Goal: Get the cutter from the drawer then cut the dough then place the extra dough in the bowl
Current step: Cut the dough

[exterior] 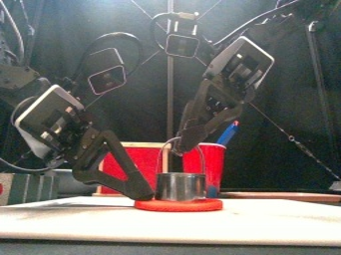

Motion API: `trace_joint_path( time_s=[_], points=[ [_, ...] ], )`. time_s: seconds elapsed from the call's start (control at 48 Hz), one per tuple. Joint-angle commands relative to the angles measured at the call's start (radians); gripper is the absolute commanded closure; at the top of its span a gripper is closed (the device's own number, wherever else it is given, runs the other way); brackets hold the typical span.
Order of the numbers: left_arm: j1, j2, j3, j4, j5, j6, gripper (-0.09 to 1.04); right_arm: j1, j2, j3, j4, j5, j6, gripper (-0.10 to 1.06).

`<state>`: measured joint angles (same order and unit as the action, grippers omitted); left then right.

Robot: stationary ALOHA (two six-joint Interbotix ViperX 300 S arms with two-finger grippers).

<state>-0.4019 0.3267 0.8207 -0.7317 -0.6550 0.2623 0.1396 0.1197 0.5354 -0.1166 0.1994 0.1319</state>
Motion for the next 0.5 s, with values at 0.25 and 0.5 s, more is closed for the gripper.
trace_joint_path(
  time_s=[0.25, 0.5],
  points=[
    [0.003, -0.003, 0.002, -0.003, 0.012, 0.003, 0.36, 0.002, -0.017, -0.032, 0.0, -0.002, -0.012, 0.41],
    [0.003, -0.003, 0.003, -0.005, 0.021, 0.003, 0.36, -0.003, -0.071, -0.026, -0.002, 0.0, -0.017, 0.47]
  ],
)
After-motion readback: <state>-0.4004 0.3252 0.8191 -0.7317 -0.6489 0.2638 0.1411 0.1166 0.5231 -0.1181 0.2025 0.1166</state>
